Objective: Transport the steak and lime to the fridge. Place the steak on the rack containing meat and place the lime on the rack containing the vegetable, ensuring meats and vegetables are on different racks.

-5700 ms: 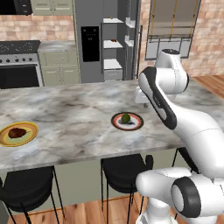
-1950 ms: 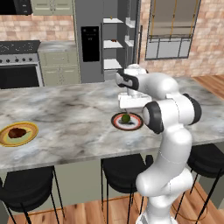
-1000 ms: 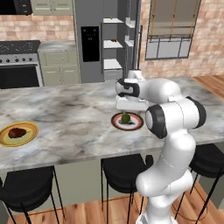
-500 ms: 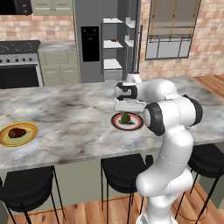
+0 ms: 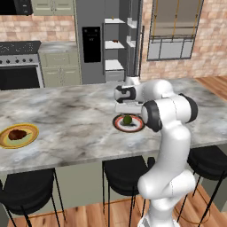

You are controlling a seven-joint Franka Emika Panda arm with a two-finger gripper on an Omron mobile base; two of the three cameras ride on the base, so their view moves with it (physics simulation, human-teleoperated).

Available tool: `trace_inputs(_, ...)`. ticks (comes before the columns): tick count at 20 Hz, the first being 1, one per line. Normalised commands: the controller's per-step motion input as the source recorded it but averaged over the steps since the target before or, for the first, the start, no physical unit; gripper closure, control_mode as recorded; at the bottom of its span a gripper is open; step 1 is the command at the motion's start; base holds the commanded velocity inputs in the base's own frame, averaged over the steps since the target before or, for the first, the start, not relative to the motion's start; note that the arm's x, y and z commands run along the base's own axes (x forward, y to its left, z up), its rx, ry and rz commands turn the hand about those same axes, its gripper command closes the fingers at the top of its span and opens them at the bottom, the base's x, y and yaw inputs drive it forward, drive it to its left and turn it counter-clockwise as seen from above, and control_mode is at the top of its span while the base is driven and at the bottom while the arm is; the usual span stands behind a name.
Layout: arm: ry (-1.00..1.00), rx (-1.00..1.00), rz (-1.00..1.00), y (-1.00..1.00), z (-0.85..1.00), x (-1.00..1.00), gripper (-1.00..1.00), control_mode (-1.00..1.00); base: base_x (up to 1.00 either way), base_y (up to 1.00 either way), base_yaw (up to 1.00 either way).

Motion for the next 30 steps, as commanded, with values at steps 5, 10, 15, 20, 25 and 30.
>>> trace_inputs(5, 0.00, -0.02, 0.00, 0.00, -0.29, 0.34, -1.00, -1.00, 0.00, 0.00, 0.00)
trace_inputs(10, 0.00, -0.01, 0.00, 0.00, -0.19, 0.31, -1.00, -1.00, 0.00, 0.00, 0.00)
trace_inputs(15, 0.00, 0.00, 0.00, 0.00, -0.20, 0.34, -1.00, -1.00, 0.00, 0.00, 0.00)
trace_inputs(20, 0.03, 0.00, 0.00, 0.00, -0.22, 0.11, -1.00, -1.00, 0.00, 0.00, 0.00)
trace_inputs(25, 0.13, 0.00, 0.00, 0.00, -0.16, -0.02, -1.00, -1.00, 0.00, 0.00, 0.00)
trace_inputs(30, 0.13, 0.00, 0.00, 0.00, -0.16, 0.00, -1.00, -1.00, 0.00, 0.00, 0.00)
